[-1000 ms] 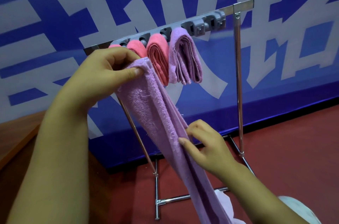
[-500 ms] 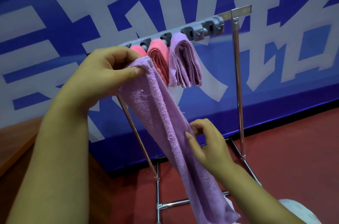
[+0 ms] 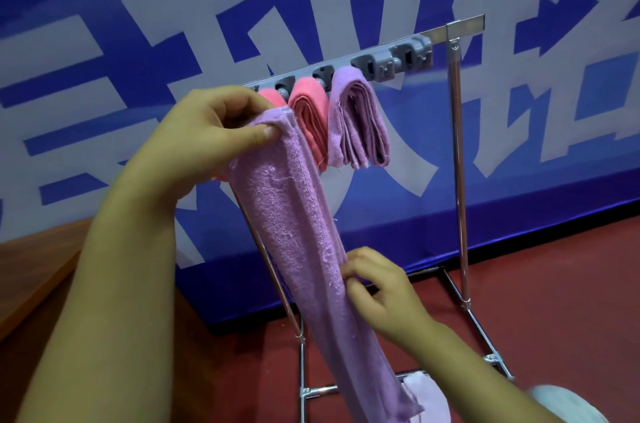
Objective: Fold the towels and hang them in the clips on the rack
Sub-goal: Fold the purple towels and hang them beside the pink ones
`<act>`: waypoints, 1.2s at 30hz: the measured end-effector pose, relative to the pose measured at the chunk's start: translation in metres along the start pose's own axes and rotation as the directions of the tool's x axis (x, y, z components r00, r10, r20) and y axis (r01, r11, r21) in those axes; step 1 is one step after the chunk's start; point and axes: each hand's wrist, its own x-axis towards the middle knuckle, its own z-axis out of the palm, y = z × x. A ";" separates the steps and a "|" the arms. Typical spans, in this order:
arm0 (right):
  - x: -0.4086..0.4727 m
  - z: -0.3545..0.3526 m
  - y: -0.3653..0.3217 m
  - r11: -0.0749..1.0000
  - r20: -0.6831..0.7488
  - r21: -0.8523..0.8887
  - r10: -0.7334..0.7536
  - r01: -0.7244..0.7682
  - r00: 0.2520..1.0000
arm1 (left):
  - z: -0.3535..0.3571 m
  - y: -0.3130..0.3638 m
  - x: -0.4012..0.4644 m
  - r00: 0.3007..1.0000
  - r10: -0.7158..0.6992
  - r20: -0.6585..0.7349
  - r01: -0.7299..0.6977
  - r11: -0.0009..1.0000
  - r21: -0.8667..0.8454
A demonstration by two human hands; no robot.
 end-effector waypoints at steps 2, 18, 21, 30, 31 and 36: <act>-0.003 0.001 0.002 0.999 0.063 0.023 0.027 -0.029 0.998 | -0.001 0.000 0.001 1.000 0.011 -0.007 -0.011 1.000 0.003; 0.009 -0.007 0.031 0.798 0.284 0.331 0.424 -0.504 0.860 | -0.013 -0.008 0.017 0.999 -0.024 -0.048 0.028 0.995 0.091; 0.012 -0.018 0.031 0.782 0.485 0.255 0.405 -0.569 0.775 | -0.009 -0.011 0.021 0.998 -0.048 -0.049 0.052 0.995 0.090; 0.017 -0.024 0.022 0.724 0.700 0.093 0.441 -0.684 0.562 | -0.016 -0.011 0.047 0.988 -0.129 -0.090 0.136 0.987 0.085; 0.017 -0.026 0.022 0.701 0.719 0.120 0.427 -0.702 0.549 | -0.016 -0.014 0.052 0.984 -0.151 -0.093 0.158 0.984 0.082; 0.019 -0.036 0.021 0.548 0.819 0.248 0.322 -0.799 0.475 | -0.013 -0.050 0.067 0.954 -0.281 -0.106 0.289 0.955 0.071</act>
